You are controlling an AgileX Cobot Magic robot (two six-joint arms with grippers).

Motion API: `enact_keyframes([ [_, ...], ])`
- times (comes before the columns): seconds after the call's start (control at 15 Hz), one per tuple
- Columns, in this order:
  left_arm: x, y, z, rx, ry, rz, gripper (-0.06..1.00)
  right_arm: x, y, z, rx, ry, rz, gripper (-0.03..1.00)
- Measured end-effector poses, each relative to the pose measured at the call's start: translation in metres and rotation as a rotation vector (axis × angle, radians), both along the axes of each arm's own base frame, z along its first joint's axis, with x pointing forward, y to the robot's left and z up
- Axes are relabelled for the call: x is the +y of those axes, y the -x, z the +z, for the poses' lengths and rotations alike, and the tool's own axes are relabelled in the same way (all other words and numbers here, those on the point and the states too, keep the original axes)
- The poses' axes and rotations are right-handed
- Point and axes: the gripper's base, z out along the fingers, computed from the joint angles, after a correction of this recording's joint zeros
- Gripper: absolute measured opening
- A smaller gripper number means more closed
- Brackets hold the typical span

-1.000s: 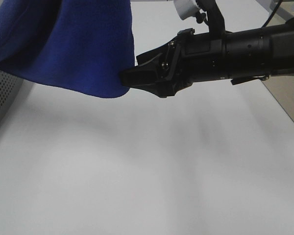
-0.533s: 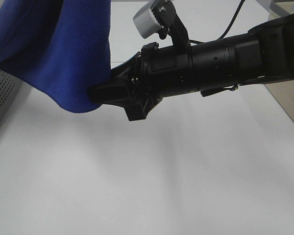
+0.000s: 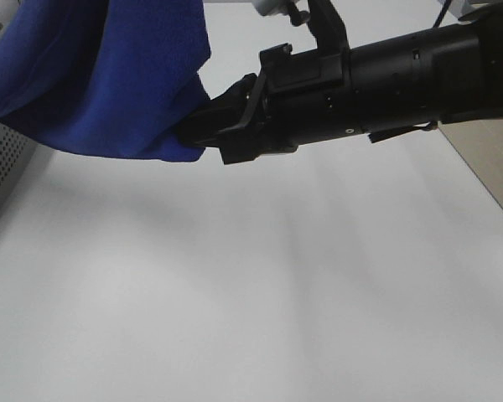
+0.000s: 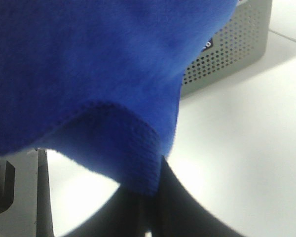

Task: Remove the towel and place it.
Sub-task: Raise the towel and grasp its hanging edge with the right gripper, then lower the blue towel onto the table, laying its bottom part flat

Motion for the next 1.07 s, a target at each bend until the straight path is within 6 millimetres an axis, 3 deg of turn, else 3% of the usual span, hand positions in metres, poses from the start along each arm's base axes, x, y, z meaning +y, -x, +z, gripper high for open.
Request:
enact_keyframes([
  [0.27,-0.003,-0.007,-0.009,0.053,0.011,0.048,0.00,-0.018,0.009,0.011,0.099,0.153,-0.123,0.02],
  [0.6,-0.013,-0.038,-0.038,0.168,0.081,0.257,0.00,-0.053,0.030,0.020,0.284,0.435,-0.311,0.02],
  [0.73,-0.015,-0.044,-0.046,0.252,0.170,0.326,0.00,-0.066,0.034,0.038,0.299,0.537,-0.384,0.02],
  [0.8,-0.016,-0.045,-0.047,0.330,0.289,0.374,0.00,-0.081,0.034,0.062,0.276,0.650,-0.467,0.02],
  [1.07,-0.010,-0.045,-0.055,0.444,0.345,0.485,0.00,-0.104,0.030,0.112,0.187,0.836,-0.613,0.02],
])
